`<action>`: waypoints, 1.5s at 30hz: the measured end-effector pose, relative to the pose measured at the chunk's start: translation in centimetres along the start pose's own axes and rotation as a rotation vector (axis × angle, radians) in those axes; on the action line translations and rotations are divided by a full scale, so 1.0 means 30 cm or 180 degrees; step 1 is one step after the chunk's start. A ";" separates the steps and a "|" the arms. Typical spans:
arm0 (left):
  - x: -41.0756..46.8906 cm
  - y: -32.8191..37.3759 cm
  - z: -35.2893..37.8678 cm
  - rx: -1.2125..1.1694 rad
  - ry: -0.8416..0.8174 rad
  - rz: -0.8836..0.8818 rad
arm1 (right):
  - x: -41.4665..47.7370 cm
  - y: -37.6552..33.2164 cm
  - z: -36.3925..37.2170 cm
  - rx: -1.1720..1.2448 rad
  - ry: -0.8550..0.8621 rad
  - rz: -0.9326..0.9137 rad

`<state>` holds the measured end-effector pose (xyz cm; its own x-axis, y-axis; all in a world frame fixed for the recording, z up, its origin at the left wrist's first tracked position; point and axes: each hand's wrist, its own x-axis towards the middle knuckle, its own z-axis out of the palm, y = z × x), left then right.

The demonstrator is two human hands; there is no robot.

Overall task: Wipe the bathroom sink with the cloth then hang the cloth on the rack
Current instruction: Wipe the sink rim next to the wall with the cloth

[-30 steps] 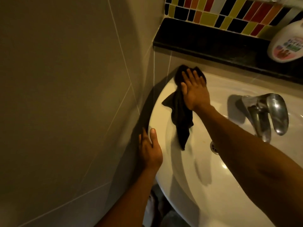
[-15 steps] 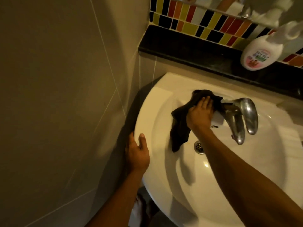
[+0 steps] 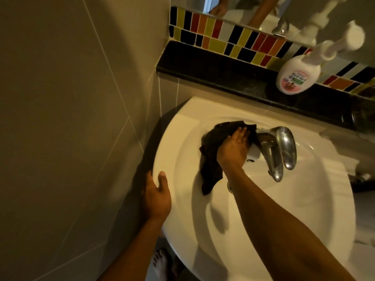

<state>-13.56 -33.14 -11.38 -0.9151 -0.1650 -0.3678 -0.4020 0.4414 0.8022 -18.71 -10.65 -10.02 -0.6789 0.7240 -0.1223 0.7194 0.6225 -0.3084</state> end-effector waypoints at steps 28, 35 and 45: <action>-0.002 0.036 -0.014 -0.1455 0.0526 -0.0088 | -0.301 -0.164 0.090 0.0305 -0.1403 -0.3340; 0.007 -0.008 -0.021 -0.2219 0.0621 -0.0817 | -0.320 -0.078 -0.004 -0.0960 -0.1869 -0.4334; -0.041 0.039 -0.048 -0.0216 0.0268 0.0104 | -0.261 -0.281 0.043 -0.0694 -0.1541 -0.2701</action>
<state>-12.95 -33.70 -9.33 -0.9260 -0.2263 -0.3023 -0.3703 0.3874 0.8443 -19.66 -21.95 -7.68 -0.9321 -0.1539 -0.3278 -0.0526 0.9531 -0.2980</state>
